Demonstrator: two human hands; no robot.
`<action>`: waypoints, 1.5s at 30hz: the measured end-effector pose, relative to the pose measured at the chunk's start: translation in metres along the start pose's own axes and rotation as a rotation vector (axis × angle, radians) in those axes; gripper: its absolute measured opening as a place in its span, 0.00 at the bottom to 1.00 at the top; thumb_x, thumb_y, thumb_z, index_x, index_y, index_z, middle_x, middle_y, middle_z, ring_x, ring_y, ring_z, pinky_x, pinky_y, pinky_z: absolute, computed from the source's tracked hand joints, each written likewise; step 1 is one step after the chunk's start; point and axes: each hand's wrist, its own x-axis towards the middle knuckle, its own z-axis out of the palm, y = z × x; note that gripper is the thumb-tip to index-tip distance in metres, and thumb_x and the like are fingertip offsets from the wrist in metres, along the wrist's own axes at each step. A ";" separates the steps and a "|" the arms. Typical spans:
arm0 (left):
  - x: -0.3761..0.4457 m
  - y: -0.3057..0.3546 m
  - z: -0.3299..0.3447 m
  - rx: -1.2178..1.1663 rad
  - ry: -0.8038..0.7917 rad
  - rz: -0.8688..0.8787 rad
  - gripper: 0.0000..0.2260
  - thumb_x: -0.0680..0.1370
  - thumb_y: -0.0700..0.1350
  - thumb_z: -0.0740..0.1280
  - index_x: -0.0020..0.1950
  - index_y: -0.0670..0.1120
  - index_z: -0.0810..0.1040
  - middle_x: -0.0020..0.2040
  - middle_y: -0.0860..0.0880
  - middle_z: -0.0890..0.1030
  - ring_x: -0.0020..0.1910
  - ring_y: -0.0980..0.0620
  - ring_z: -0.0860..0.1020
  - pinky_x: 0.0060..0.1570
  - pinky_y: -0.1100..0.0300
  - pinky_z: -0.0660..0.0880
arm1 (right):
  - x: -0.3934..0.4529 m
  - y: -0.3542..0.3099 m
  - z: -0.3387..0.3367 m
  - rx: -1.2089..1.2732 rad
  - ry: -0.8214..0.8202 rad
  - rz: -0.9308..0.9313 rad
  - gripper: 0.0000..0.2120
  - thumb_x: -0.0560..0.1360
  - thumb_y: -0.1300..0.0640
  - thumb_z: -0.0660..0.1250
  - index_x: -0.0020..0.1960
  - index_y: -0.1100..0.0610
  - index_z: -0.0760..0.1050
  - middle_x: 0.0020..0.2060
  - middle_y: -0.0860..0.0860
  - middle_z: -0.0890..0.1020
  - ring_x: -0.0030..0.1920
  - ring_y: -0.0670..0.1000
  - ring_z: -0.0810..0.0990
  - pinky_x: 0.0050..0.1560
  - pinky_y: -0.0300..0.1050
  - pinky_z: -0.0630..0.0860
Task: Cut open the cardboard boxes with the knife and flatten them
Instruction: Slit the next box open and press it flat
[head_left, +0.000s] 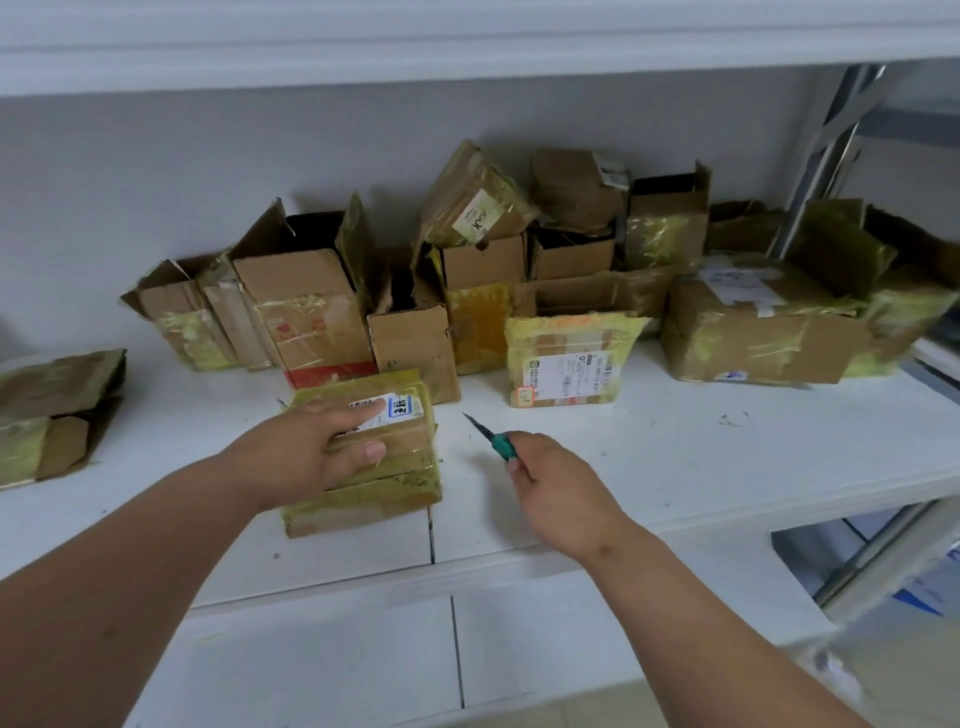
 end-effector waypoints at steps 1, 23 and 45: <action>0.001 -0.002 -0.001 -0.001 0.007 -0.015 0.34 0.68 0.76 0.50 0.74 0.69 0.58 0.77 0.59 0.60 0.75 0.54 0.61 0.72 0.56 0.62 | -0.002 -0.005 0.003 0.102 -0.018 -0.004 0.12 0.84 0.58 0.53 0.62 0.55 0.72 0.52 0.55 0.78 0.49 0.57 0.78 0.50 0.51 0.75; 0.019 -0.015 -0.004 -0.116 0.107 0.008 0.31 0.60 0.83 0.43 0.61 0.81 0.62 0.71 0.62 0.70 0.68 0.55 0.70 0.61 0.60 0.68 | 0.012 -0.026 0.019 0.197 0.079 -0.021 0.13 0.84 0.50 0.52 0.57 0.54 0.72 0.44 0.54 0.82 0.42 0.58 0.79 0.44 0.54 0.77; 0.041 -0.010 -0.020 -0.194 -0.034 0.095 0.34 0.52 0.86 0.42 0.55 0.80 0.63 0.60 0.66 0.74 0.58 0.61 0.73 0.49 0.75 0.65 | 0.023 -0.016 0.010 -0.050 0.064 -0.082 0.10 0.83 0.46 0.55 0.49 0.50 0.70 0.30 0.46 0.71 0.33 0.52 0.72 0.31 0.44 0.65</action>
